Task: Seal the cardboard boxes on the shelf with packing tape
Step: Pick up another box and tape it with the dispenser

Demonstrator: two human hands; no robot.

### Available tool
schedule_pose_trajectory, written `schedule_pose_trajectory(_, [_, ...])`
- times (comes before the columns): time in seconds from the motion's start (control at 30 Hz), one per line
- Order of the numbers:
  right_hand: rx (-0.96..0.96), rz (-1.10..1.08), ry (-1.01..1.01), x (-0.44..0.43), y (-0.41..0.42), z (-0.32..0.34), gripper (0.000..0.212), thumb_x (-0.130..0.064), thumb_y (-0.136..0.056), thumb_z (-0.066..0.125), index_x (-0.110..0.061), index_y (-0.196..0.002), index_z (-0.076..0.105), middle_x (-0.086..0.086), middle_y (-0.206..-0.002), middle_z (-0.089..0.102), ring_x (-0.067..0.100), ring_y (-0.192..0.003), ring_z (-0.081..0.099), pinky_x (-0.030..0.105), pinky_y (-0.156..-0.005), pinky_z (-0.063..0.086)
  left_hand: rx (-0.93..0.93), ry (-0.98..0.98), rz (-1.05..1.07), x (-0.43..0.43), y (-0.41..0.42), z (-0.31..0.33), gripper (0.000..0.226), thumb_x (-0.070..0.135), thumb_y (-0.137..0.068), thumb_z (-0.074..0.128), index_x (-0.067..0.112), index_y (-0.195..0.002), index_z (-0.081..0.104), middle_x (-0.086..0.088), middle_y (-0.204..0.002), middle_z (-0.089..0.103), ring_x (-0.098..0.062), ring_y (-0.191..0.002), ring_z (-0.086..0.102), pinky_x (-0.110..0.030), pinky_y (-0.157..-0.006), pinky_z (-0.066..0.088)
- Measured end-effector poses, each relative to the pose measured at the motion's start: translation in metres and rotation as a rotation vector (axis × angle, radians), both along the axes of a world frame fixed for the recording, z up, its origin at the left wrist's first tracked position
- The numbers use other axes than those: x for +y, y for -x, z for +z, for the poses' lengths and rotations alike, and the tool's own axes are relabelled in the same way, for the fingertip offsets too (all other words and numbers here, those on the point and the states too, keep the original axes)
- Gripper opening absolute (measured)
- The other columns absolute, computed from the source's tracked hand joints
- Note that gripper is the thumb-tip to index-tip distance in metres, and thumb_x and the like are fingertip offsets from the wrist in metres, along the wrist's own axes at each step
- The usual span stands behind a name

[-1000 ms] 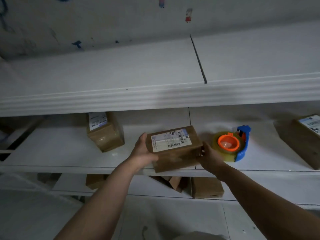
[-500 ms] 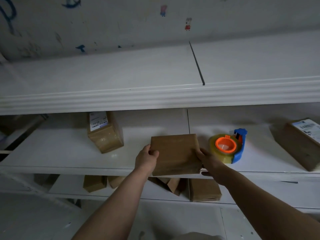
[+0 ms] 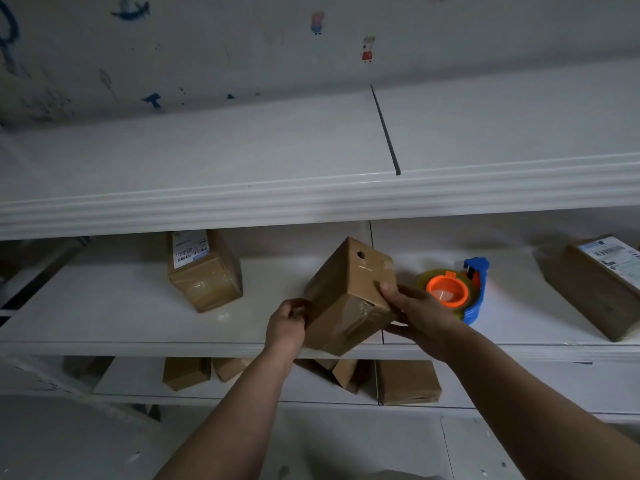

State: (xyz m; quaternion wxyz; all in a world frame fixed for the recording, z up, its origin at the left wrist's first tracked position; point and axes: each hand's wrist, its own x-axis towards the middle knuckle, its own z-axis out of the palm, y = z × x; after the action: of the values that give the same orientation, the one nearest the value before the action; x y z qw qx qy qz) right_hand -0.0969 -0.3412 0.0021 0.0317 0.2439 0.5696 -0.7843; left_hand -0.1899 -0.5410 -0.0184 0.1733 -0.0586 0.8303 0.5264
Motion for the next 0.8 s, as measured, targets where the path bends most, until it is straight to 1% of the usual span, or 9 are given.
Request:
schedule_pose_trajectory(0.1, [0.056, 0.033, -0.047, -0.009, 0.001, 0.005, 0.041, -0.045, -0.085, 0.058, -0.022, -0.118, 0.057, 0.009, -0.117, 0.063, 0.023, -0.114, 0.058, 0.041, -0.093, 0.051, -0.044, 0.041, -0.041, 0.005, 0.0, 0.005, 0.02, 0.028, -0.102, 0.039, 0.029, -0.103, 0.06, -0.001, -0.112, 0.064, -0.024, -0.103, 0.058, -0.039, -0.096, 0.05])
schedule_pose_trajectory(0.17, [0.061, 0.017, -0.083, -0.008, 0.004, 0.006, 0.043, -0.046, -0.092, 0.052, -0.021, -0.128, 0.053, 0.007, -0.121, 0.061, 0.021, -0.116, 0.055, 0.042, -0.095, 0.05, -0.125, -0.002, -0.078, 0.008, 0.001, 0.006, 0.028, 0.037, -0.1, 0.04, 0.021, -0.105, 0.063, -0.004, -0.109, 0.068, -0.026, -0.101, 0.063, -0.044, -0.095, 0.052])
schedule_pose_trajectory(0.27, [0.042, 0.04, -0.15, -0.007, 0.008, 0.008, 0.046, -0.044, -0.095, 0.05, -0.022, -0.136, 0.049, 0.001, -0.127, 0.058, 0.017, -0.12, 0.052, 0.044, -0.103, 0.044, -0.203, -0.097, -0.103, 0.017, -0.004, 0.011, 0.027, 0.029, -0.1, 0.04, 0.018, -0.109, 0.063, -0.007, -0.103, 0.071, -0.028, -0.097, 0.066, -0.047, -0.092, 0.054])
schedule_pose_trajectory(0.37, [0.06, 0.067, -0.174, -0.009, 0.009, 0.011, 0.055, -0.047, -0.088, 0.057, -0.022, -0.136, 0.049, 0.001, -0.127, 0.058, 0.018, -0.12, 0.051, 0.043, -0.106, 0.04, -0.051, -0.037, -0.082, 0.022, -0.006, 0.009, 0.028, 0.02, -0.095, 0.047, 0.025, -0.121, 0.057, -0.003, -0.117, 0.066, -0.026, -0.106, 0.061, -0.046, -0.097, 0.05])
schedule_pose_trajectory(0.47, [0.13, 0.086, -0.146, -0.008, 0.007, 0.012, 0.052, -0.043, -0.08, 0.064, -0.022, -0.127, 0.055, -0.001, -0.12, 0.062, 0.016, -0.113, 0.057, 0.032, -0.095, 0.047, 0.006, -0.13, -0.089, 0.022, -0.008, 0.016, 0.073, 0.011, -0.089, 0.062, 0.036, -0.147, 0.025, 0.003, -0.139, 0.048, -0.025, -0.124, 0.051, -0.048, -0.104, 0.045])
schedule_pose_trajectory(0.53, [0.152, 0.056, -0.185, -0.006, 0.008, 0.014, 0.044, -0.035, -0.085, 0.064, -0.019, -0.125, 0.056, -0.002, -0.115, 0.062, 0.013, -0.106, 0.058, 0.025, -0.083, 0.048, 0.058, -0.086, -0.166, 0.022, -0.008, 0.023, 0.094, 0.001, -0.083, 0.068, 0.037, -0.151, 0.013, 0.003, -0.145, 0.04, -0.022, -0.133, 0.04, -0.042, -0.109, 0.038])
schedule_pose_trajectory(0.67, [0.042, -0.125, -0.546, 0.002, 0.018, 0.017, 0.039, -0.047, -0.086, 0.064, -0.019, -0.113, 0.059, -0.003, -0.098, 0.062, 0.012, -0.089, 0.06, 0.027, -0.071, 0.05, 0.064, -0.089, -0.143, 0.019, -0.001, 0.028, 0.077, -0.004, -0.076, 0.071, 0.029, -0.133, 0.033, 0.001, -0.136, 0.048, -0.014, -0.116, 0.046, -0.03, -0.092, 0.038])
schedule_pose_trajectory(0.73, [0.018, -0.133, -0.544, 0.002, 0.022, 0.017, 0.035, -0.046, -0.09, 0.059, -0.019, -0.113, 0.058, 0.002, -0.098, 0.063, 0.018, -0.088, 0.062, 0.031, -0.069, 0.054, 0.058, -0.082, -0.152, 0.02, 0.001, 0.028, 0.068, 0.0, -0.074, 0.075, 0.027, -0.123, 0.036, 0.002, -0.127, 0.052, -0.014, -0.113, 0.049, -0.03, -0.09, 0.04])
schedule_pose_trajectory(0.8, [0.024, -0.143, -0.427, -0.001, 0.023, 0.018, 0.036, -0.041, -0.095, 0.053, -0.016, -0.12, 0.055, 0.008, -0.104, 0.062, 0.024, -0.092, 0.063, 0.033, -0.071, 0.055, 0.057, -0.079, -0.162, 0.021, 0.002, 0.026, 0.07, 0.004, -0.07, 0.08, 0.025, -0.12, 0.037, 0.001, -0.123, 0.054, -0.017, -0.114, 0.052, -0.032, -0.094, 0.044])
